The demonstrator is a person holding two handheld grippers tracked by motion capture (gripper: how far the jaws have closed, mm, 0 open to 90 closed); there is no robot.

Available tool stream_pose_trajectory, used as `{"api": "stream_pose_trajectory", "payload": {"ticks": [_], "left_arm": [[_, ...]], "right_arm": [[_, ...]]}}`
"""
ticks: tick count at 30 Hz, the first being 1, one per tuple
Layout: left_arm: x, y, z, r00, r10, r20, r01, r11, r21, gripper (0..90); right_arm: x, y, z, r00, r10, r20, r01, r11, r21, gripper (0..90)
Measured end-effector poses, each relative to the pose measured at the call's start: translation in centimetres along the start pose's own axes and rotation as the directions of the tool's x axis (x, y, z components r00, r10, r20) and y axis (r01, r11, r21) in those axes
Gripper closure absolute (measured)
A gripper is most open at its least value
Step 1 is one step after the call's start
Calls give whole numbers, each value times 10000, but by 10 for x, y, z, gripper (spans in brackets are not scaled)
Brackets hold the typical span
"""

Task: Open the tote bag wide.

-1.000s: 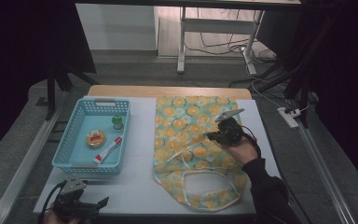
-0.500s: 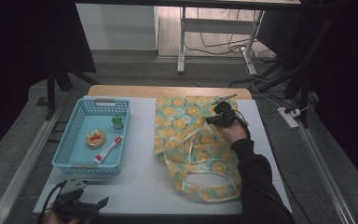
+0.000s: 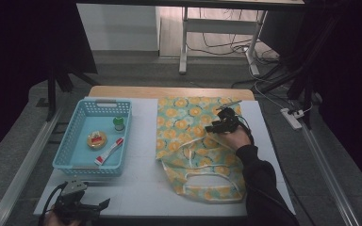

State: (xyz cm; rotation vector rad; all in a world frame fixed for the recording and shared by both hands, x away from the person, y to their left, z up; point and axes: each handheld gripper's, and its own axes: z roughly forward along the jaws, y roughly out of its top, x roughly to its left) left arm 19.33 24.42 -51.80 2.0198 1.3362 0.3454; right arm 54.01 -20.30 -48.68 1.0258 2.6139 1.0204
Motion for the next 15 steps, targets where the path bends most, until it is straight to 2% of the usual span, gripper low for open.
{"api": "stream_pose_trajectory", "payload": {"ticks": [2, 4, 7, 8, 9, 12, 15], "left_arm": [[0, 0, 0, 10000, -5, -7, 5, 10000, 7, 0], [0, 0, 0, 10000, -3, -18, 3, 10000, 19, 0], [0, 0, 0, 10000, 15, -29, -15, 10000, 28, 0], [0, 0, 0, 10000, 24, -30, -24, 10000, 40, 0], [0, 0, 0, 10000, 28, -36, -27, 10000, 36, 0], [-1, 0, 1, 10000, 33, -49, -33, 10000, 33, 0], [-1, 0, 1, 10000, 31, -48, -31, 10000, 38, 0]], "right_arm": [[5, 3, -11, 9998, -108, -156, 106, 9998, -145, 376], [14, 4, -22, 9991, -351, -251, 345, 9991, -248, 335], [30, 1, -36, 9957, -805, -456, 787, 9961, -397, 263], [40, -2, -43, 9933, -1001, -584, 972, 9940, -507, 222], [40, -2, -43, 9933, -1001, -584, 972, 9940, -507, 222], [55, -11, -50, 9898, -1172, -812, 1136, 9924, -476, 160], [71, -22, -51, 9856, -1345, -1023, 1334, 9909, -171, 95]]}}
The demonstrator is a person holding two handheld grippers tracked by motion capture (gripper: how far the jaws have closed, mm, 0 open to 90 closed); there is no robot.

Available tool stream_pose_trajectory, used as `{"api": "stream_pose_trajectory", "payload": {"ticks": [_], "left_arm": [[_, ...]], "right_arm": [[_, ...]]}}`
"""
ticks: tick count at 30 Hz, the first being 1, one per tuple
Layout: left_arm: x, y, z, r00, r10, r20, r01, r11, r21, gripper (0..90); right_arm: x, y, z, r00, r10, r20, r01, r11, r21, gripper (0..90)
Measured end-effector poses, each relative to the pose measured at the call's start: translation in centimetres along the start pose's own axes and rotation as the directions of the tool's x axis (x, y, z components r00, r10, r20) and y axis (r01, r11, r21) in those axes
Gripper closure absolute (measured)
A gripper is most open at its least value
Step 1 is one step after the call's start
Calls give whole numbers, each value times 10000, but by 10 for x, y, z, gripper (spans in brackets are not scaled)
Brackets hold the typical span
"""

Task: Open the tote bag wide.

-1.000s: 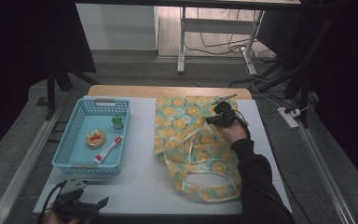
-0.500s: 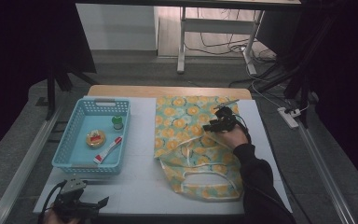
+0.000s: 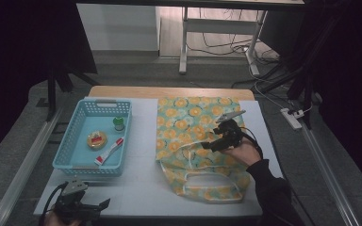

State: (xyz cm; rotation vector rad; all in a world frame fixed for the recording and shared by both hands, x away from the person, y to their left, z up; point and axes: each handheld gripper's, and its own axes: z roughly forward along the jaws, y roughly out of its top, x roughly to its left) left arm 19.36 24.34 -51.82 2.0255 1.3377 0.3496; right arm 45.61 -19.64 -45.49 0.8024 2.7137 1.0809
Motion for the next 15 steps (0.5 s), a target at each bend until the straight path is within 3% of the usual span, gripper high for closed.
{"api": "stream_pose_trajectory", "payload": {"ticks": [4, 7, 11, 15], "left_arm": [[0, 0, 0, 10000, 1, 2, -1, 10000, 12, 0], [0, 0, 0, 10000, 5, -2, -5, 10000, 23, 0], [0, 0, 0, 10000, 13, 1, -13, 10000, 51, 0], [0, 0, 1, 10000, 9, -9, -9, 10000, 64, 0]], "right_arm": [[19, -14, 3, 9991, -386, -202, 393, 9986, 362, 84], [28, -25, 7, 9980, -593, -197, 605, 9961, 644, 144], [31, -41, 16, 9968, -690, -405, 727, 9925, 980, 255], [32, -52, 30, 9953, -847, -471, 908, 9848, 1480, 245]]}}
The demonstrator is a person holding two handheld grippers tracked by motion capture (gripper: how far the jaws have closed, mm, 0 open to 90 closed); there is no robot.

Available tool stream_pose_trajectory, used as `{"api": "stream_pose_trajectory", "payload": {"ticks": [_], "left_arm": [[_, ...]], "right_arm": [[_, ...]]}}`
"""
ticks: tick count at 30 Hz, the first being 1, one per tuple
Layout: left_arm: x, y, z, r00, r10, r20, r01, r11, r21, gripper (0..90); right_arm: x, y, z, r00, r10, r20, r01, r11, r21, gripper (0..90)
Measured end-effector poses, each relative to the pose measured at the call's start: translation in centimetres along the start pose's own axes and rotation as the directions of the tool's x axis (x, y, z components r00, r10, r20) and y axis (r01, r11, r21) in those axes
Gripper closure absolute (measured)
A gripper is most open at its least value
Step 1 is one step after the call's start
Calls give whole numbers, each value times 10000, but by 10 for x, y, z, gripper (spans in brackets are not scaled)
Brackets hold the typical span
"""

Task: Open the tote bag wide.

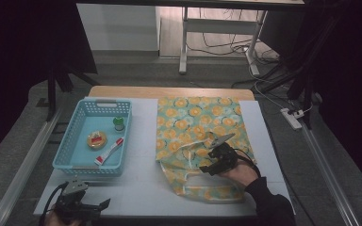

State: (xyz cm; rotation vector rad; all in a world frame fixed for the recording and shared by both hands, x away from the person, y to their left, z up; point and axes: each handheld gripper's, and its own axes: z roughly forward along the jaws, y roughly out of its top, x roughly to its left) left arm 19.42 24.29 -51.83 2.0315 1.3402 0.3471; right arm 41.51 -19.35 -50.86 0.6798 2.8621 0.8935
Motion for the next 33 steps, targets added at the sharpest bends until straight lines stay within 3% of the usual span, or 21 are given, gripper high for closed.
{"api": "stream_pose_trajectory", "payload": {"ticks": [4, 5, 8, 10, 11, 18, 19, 23, 29, 33], "left_arm": [[0, 0, 0, 10000, 1, 8, -1, 10000, -4, 0], [0, 0, 0, 10000, 6, 5, -6, 10000, -8, 0], [0, 0, 0, 10000, 11, 11, -11, 10000, 11, 0], [0, 0, 0, 10000, 12, 11, -13, 10000, 19, 0], [0, 0, 0, 10000, 16, 4, -16, 10000, 22, 0], [0, 0, 0, 10000, 24, -27, -24, 10000, 54, 0], [0, 0, 0, 10000, 13, -13, -13, 10000, 40, 0], [0, 0, 0, 10000, -13, 14, 12, 10000, 28, 0], [0, 0, 0, 10000, -4, 6, 4, 10000, 47, 0], [0, 0, 0, 10000, -12, 12, 11, 10000, 48, 0]], "right_arm": [[2, -1, 9, 9951, -703, 691, 693, 9974, 178, 235], [1, 0, 9, 9955, -628, 705, 621, 9980, 133, 261], [0, 2, 8, 9938, -910, 634, 898, 9957, 210, 378], [-1, 2, 8, 9937, -1013, 489, 1008, 9948, 119, 522], [-1, 2, 8, 9937, -1013, 489, 1008, 9948, 119, 522], [-3, 3, 6, 9933, -1100, 342, 1098, 9939, 85, 883], [-2, 4, 6, 9922, -1193, 365, 1189, 9928, 138, 897], [-5, 7, 3, 9962, -836, 233, 832, 9963, 194, 900], [-10, 11, -12, 9995, -318, -24, 315, 9967, -746, 900], [-14, 14, -20, 9998, -95, -199, 74, 9945, -1048, 900]]}}
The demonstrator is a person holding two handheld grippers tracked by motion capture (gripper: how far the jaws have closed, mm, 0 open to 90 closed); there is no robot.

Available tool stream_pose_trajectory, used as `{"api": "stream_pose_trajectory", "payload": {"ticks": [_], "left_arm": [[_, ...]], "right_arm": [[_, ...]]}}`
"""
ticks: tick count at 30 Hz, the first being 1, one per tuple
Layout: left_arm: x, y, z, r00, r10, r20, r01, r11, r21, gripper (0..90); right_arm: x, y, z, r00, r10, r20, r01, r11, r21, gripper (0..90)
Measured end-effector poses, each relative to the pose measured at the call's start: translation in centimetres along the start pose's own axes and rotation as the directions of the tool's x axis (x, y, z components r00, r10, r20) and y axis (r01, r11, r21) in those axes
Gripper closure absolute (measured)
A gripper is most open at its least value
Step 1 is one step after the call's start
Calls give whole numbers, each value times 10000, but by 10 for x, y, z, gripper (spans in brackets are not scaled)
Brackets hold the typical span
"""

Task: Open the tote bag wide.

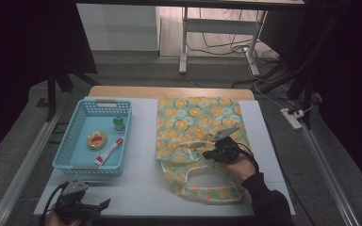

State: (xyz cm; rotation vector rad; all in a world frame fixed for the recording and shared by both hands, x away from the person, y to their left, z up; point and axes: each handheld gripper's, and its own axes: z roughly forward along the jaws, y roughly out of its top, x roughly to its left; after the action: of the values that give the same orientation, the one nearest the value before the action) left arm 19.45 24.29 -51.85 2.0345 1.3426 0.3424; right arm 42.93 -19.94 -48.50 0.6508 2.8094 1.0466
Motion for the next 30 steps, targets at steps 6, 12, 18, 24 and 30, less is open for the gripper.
{"api": "stream_pose_trajectory", "payload": {"ticks": [6, 12, 18, 24, 30], "left_arm": [[0, 0, 0, 10000, 2, -5, -2, 10000, -7, 0], [0, 0, 0, 10000, 14, -10, -14, 10000, -16, 0], [0, 0, 0, 10000, 3, 5, -3, 10000, -18, 0], [0, 0, 0, 10000, 6, 6, -6, 10000, -21, 0], [0, 0, 0, 10000, 9, 8, -9, 10000, -19, 0]], "right_arm": [[-6, 2, -4, 9991, 416, -1, -416, 9991, -87, 900], [-7, 1, -1, 9973, 715, -192, -717, 9974, -100, 900], [-14, 5, -4, 9752, 1412, -1706, -1550, 9854, -702, 900], [-15, 17, -9, 9698, 1618, -1823, -1833, 9771, -1081, 900], [-11, 34, -16, 9795, 1044, -1722, -1263, 9845, -1220, 900]]}}
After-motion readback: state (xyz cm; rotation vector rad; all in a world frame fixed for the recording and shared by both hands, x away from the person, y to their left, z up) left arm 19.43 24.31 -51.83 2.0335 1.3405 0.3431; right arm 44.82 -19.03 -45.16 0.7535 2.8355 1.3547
